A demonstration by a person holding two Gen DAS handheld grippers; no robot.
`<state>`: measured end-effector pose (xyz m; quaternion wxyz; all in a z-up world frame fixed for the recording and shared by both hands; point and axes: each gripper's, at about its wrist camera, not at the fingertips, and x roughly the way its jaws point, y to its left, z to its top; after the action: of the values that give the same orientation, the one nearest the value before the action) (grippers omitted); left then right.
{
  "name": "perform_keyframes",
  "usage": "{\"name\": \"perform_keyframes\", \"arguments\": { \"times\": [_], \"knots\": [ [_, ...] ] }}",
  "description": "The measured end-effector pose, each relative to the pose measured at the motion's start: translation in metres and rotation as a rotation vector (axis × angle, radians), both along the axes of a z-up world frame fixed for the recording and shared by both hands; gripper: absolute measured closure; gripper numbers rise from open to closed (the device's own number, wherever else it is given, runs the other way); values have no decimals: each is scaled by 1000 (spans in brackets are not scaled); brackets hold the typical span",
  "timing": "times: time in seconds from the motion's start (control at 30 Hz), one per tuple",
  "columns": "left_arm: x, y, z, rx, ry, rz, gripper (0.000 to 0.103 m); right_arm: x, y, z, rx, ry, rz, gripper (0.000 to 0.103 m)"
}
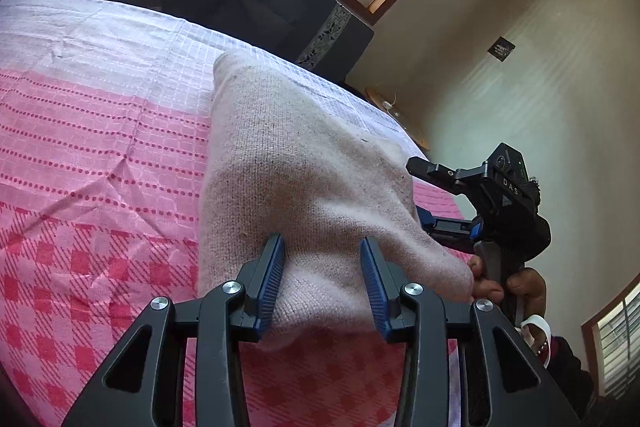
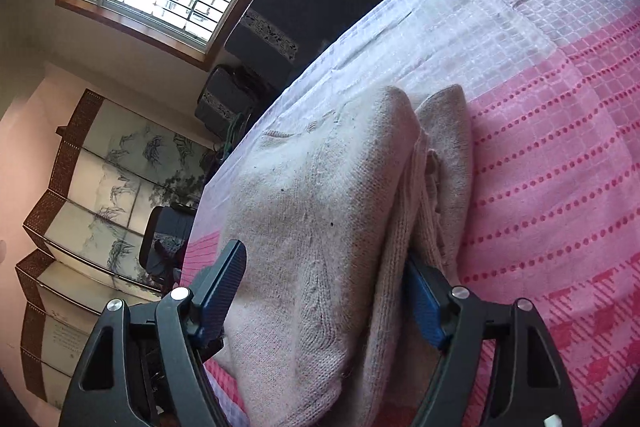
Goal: Fold small clothes
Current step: 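Grasp the opposite side edge of the sweater with the right gripper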
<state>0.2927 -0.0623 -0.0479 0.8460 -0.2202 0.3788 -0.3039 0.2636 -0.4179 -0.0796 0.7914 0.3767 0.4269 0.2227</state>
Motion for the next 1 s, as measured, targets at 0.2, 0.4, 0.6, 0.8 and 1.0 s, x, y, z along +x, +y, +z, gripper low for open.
{"name": "perform_keyframes", "arguments": {
  "times": [0.2, 0.4, 0.6, 0.8, 1.0],
  "knots": [
    [-12, 7, 2, 6, -33, 29, 57, 24, 26, 20, -91, -66, 87, 87],
    [-18, 1, -4, 45, -18, 33, 42, 29, 5, 36, -120, -186, 53, 88],
    [-24, -10, -5, 105, -44, 11, 42, 36, -23, -14, -8, -84, -7, 81],
    [-16, 1, -5, 68, -7, 26, 42, -19, -44, 13, 63, -138, -2, 81],
    [-21, 8, -7, 81, -18, 34, 42, -52, -23, 13, -44, -71, 109, 76]
  ]
}}
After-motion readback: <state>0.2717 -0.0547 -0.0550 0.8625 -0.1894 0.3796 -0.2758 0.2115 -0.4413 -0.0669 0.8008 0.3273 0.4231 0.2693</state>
